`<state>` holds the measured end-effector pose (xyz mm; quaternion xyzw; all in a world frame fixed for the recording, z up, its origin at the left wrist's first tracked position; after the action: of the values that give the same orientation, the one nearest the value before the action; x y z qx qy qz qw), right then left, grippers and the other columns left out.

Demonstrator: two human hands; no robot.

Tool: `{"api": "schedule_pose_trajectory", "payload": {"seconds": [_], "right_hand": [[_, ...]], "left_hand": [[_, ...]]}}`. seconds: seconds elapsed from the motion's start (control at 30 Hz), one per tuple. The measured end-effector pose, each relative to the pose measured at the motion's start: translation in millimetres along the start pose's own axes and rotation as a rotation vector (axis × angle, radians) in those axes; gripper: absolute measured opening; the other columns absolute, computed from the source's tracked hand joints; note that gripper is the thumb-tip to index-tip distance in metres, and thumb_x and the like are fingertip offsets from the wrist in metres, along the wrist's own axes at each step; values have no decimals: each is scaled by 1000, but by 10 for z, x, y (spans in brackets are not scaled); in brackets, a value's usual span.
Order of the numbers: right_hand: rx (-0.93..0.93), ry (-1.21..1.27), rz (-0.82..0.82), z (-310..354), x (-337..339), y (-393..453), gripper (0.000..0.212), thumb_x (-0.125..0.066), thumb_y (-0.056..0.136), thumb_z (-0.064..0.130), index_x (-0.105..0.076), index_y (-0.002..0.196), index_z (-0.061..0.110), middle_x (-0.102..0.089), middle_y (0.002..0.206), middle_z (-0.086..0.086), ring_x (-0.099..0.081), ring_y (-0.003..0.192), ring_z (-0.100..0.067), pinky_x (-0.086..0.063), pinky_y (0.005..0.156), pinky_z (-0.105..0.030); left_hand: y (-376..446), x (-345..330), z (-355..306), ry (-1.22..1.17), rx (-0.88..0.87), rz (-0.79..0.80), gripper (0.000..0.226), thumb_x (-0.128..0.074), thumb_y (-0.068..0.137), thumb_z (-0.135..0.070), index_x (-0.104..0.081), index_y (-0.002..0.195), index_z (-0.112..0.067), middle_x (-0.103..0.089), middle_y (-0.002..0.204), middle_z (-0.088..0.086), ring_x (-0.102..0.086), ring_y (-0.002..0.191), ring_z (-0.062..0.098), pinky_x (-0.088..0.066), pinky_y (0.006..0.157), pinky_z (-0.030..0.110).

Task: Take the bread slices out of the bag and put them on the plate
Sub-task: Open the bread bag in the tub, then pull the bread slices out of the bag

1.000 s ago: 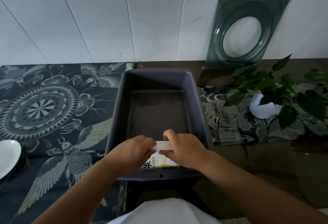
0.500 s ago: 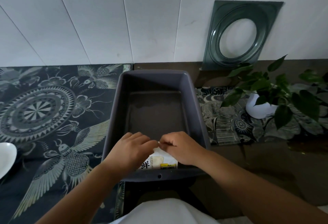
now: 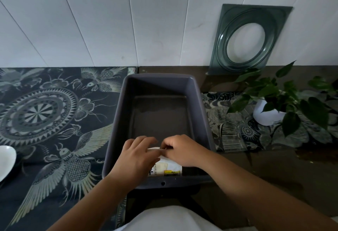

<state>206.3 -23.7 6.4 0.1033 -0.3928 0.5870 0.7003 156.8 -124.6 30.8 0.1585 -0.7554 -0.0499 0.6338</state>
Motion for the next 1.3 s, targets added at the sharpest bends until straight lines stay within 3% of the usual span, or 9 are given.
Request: {"api": "schedule_pose_trajectory", "payload": {"seconds": [0.23,0.4,0.6,0.73,0.83,0.97,1.07,1.2,1.3], "right_hand": [[33,-439,122,171,36,156,21,-53,90,37,-60,71,33,-58,69,8,-56,60,-14,-35,49,-27],[106,-596,-137,220,540,368,26,-52,90,33,-61,68,24,-60,66,5,-58,58,-15,-47,51,-30],[111,-683,-344,212,769,570,26,-55,94,37,-62,71,28,-58,67,7,-58,61,-14,-47,57,-32],[153,-814,-486,256,791,507,19,-59,92,37,-72,85,25,-59,79,2,-54,73,-18,-43,60,-35],[352,-805,-544,425,663,328,15,-65,86,22,-72,98,20,-62,95,-1,-53,88,-20,-47,70,-36],[844,-909,-337,731,289,-56,16,-59,87,7,-65,99,15,-60,100,-5,-51,92,-25,-43,74,-38],[943,-1068,-273,794,257,-262,27,-46,94,5,-63,111,16,-63,106,-4,-55,92,-23,-46,74,-36],[715,-1170,-208,786,330,-190,23,-50,85,10,-67,74,20,-60,83,-1,-53,75,-21,-36,60,-33],[304,-1123,-34,587,347,40,9,-63,86,21,-66,79,17,-59,87,-5,-52,80,-26,-29,64,-37]], "left_hand": [[-106,51,-254,52,-198,27,22,-59,81,-25,-63,101,-32,-56,118,3,-47,108,30,-30,83,42],[-172,57,-489,-28,-275,235,25,-67,78,-23,-57,100,-30,-69,102,-14,-62,96,11,-35,85,36],[-140,20,-555,99,-288,332,25,-73,71,-26,-53,86,-28,-69,75,-12,-67,70,8,-36,107,51],[-27,-85,-499,178,-298,425,25,-68,80,-22,-56,101,-19,-73,95,1,-68,92,17,-21,115,50],[61,-127,-394,183,-257,495,25,-59,88,-23,-53,112,-17,-70,109,7,-65,102,25,-41,106,45],[173,-31,-272,189,-213,504,44,-54,91,-39,-48,132,-25,-63,127,4,-58,115,27,-41,101,41],[321,76,-186,296,-186,523,52,-43,90,-57,-53,127,-22,-65,122,4,-55,117,24,-31,107,42],[351,48,-217,374,-228,663,53,-43,88,-62,-67,111,-21,-72,102,6,-60,107,24,-11,117,48],[333,46,-369,331,-297,648,54,-47,84,-63,-60,118,-23,-69,107,10,-58,103,32,-18,108,51]]}}
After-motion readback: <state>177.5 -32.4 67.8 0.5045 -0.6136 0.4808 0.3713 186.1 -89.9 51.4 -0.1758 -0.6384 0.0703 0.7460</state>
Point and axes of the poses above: each hand's wrist, its own y-axis towards the middle knuckle, its own x-axis out of the back of the hand, z = x × y, the point moved 9 cm from there along y, towards the middle knuckle
